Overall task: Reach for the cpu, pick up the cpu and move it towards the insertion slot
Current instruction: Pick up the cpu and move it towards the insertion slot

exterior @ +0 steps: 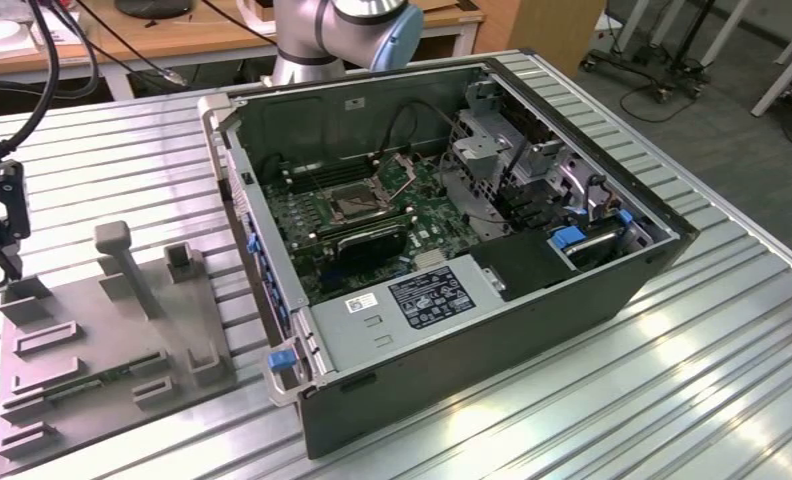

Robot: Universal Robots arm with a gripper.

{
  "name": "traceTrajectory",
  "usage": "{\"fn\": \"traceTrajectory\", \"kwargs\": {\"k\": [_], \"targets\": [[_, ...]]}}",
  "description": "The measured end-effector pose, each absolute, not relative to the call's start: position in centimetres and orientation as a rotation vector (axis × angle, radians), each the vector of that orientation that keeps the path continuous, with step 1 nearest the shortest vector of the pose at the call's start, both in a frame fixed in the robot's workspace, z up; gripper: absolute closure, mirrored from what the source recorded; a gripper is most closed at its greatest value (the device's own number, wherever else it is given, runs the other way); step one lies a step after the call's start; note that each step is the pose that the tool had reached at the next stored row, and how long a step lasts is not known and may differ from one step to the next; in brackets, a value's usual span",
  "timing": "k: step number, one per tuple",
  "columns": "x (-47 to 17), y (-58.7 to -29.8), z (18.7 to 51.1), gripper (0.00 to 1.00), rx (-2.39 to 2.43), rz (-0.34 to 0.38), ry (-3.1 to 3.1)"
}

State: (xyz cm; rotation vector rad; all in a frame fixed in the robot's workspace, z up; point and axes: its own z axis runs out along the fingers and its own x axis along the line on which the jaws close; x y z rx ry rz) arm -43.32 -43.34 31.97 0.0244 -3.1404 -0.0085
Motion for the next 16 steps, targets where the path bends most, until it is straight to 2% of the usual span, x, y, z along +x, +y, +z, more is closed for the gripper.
{"fn": "traceTrajectory", "kwargs": {"k": [16], "targets": [[-43.31, -43.34, 32.93, 0.45, 0.024, -0.008, -3.14]]}}
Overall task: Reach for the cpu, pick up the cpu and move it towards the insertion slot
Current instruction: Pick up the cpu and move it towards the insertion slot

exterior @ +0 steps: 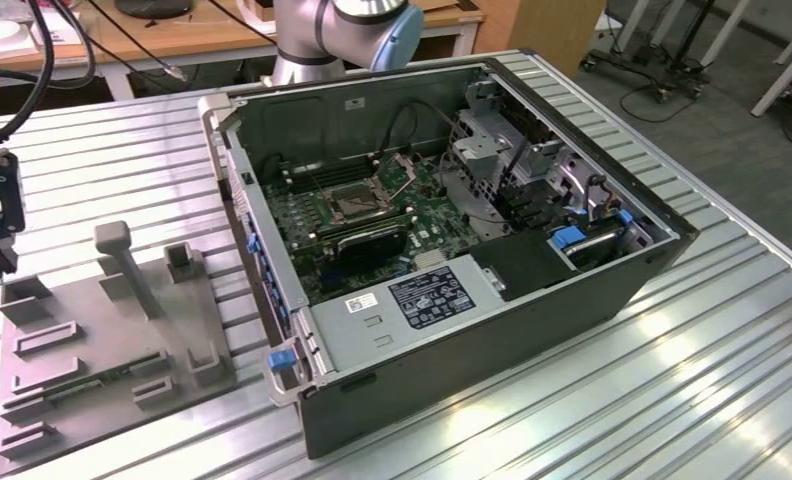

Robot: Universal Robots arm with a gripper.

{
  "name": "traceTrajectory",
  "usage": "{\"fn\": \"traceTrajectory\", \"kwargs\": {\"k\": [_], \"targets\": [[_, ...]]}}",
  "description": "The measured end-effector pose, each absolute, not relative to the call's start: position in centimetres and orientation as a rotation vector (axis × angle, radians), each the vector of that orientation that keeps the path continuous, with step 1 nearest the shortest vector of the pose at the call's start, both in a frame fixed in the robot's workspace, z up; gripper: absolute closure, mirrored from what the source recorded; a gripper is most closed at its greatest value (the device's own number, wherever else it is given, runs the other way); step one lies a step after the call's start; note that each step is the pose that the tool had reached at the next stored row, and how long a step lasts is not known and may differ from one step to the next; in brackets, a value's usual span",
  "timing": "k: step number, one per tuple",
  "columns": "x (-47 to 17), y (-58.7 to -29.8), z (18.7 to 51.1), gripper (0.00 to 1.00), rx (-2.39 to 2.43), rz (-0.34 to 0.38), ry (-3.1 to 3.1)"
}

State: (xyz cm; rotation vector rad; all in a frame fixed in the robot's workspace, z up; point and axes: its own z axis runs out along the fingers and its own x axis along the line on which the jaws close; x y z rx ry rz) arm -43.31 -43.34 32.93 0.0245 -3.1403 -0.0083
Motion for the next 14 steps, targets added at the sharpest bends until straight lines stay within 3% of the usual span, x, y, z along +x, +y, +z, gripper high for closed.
{"fn": "traceTrajectory", "kwargs": {"k": [14], "targets": [[-43.18, -43.34, 33.59, 0.45, 0.025, -0.008, -3.14]]}}
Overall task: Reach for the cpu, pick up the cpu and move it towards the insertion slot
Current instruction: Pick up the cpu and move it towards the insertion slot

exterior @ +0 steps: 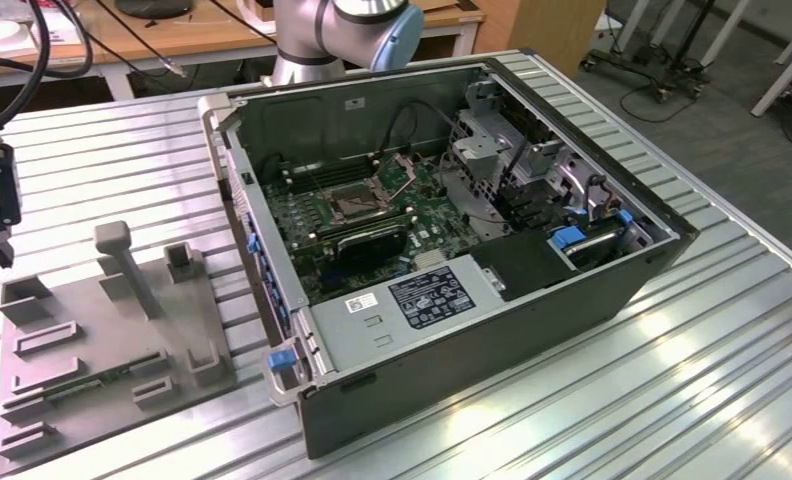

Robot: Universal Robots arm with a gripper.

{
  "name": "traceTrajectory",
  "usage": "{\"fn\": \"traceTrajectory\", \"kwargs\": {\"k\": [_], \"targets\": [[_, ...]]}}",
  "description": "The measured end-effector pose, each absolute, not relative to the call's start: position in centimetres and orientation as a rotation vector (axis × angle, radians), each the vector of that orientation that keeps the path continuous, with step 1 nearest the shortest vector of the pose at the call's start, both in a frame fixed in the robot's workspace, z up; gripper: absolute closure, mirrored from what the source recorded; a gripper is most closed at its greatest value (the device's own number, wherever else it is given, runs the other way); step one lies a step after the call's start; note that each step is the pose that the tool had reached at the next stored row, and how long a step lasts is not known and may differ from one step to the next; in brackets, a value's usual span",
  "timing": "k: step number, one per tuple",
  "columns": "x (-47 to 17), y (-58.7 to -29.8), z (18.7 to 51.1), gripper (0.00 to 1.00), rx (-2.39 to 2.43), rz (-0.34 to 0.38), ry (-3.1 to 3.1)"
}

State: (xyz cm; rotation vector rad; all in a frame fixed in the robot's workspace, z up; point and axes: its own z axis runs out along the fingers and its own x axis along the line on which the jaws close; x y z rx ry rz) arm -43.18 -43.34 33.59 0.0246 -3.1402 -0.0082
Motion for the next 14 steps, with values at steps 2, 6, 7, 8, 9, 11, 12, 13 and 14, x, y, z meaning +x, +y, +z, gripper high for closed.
{"fn": "traceTrajectory", "kwargs": {"k": [2, 6, 7, 8, 9, 11, 12, 13, 14], "targets": [[-43.08, -43.35, 33.58, 0.45, 0.025, -0.008, -3.14], [-42.91, -43.34, 33.59, 0.45, 0.024, -0.008, -3.14], [-42.91, -43.34, 33.63, 0.45, 0.024, -0.008, -3.14], [-42.9, -43.34, 33.69, 0.45, 0.024, -0.008, -3.14], [-42.89, -43.34, 33.77, 0.45, 0.025, -0.008, -3.14], [-42.89, -43.34, 34.0, 0.45, 0.025, -0.008, -3.14], [-42.89, -43.34, 34.14, 0.45, 0.024, -0.008, -3.14], [-42.89, -43.34, 34.28, 0.45, 0.024, -0.008, -3.14], [-42.89, -43.35, 34.43, 0.45, 0.025, -0.008, -3.14]]}}
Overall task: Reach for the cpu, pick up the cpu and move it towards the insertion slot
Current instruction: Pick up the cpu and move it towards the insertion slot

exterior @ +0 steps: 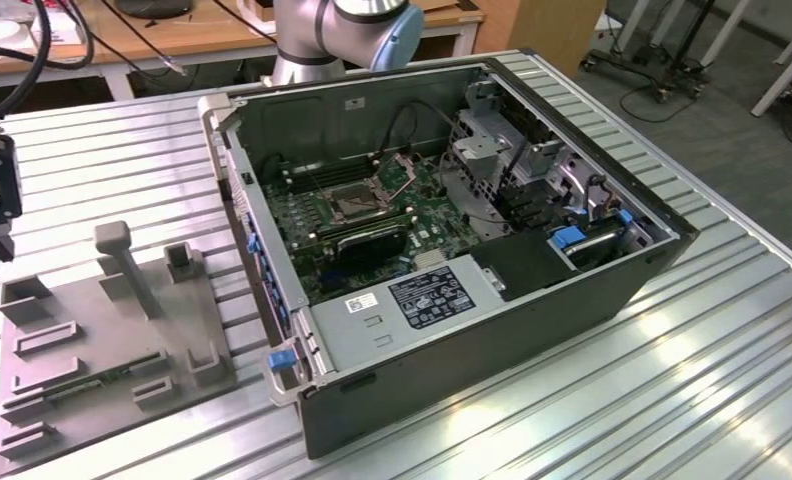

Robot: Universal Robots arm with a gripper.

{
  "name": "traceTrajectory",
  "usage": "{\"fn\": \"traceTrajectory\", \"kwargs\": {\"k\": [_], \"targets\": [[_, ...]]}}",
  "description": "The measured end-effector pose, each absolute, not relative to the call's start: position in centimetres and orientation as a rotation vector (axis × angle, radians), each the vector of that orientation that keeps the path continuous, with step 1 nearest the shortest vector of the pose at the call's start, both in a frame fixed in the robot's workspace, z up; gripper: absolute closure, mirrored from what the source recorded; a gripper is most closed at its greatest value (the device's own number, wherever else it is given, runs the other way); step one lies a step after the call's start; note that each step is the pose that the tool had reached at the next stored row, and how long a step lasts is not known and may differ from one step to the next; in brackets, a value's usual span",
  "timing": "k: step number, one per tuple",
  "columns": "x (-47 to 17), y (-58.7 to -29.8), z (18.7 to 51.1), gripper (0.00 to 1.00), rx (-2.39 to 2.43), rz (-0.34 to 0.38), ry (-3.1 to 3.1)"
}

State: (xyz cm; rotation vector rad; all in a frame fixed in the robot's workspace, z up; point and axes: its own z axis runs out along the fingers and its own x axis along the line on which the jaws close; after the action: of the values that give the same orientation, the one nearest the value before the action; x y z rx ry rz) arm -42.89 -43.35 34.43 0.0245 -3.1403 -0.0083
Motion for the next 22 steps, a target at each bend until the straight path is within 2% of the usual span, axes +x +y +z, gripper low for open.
{"fn": "traceTrajectory", "kwargs": {"k": [8, 22], "targets": [[-42.9, -43.3, 35.7, 0.45, 0.025, -0.008, -3.14], [-42.5, -43.3, 35.8, 0.45, 0.025, -0.008, -3.14]]}}
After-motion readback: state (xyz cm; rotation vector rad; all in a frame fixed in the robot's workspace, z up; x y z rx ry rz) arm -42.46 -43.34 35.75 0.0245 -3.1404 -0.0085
